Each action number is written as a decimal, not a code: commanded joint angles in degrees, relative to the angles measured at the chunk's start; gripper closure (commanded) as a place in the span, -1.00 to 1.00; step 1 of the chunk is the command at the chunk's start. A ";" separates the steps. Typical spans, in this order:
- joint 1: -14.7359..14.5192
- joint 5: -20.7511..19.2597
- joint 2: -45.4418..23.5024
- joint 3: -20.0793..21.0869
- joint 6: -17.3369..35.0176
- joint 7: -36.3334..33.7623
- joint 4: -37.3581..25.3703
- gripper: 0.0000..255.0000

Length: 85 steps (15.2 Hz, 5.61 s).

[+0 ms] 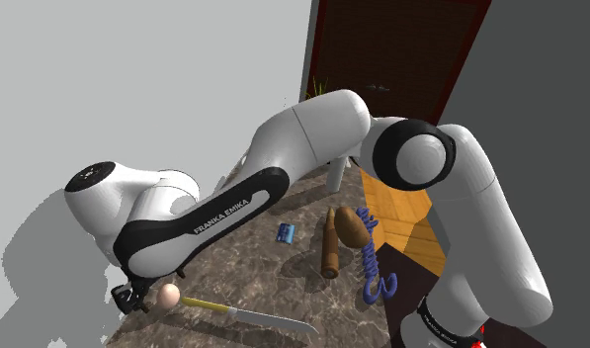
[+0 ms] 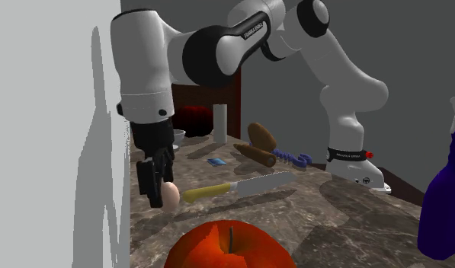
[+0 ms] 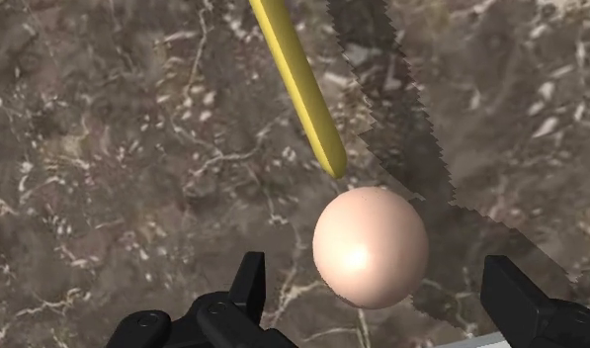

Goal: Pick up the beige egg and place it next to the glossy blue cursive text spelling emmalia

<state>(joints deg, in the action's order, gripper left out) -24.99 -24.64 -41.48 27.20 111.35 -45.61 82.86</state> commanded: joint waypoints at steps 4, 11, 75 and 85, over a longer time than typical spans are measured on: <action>0.08 -0.46 -0.78 -0.33 1.57 -0.27 0.83 -1.00; 0.08 -0.46 -0.78 -0.33 1.56 -0.27 0.82 1.00; 30.34 17.95 50.25 -9.46 8.70 42.58 48.64 1.00; 36.83 16.13 53.50 -18.57 11.68 56.92 52.90 1.00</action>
<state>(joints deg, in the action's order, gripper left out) 11.09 -8.28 11.74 9.68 122.64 9.62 135.33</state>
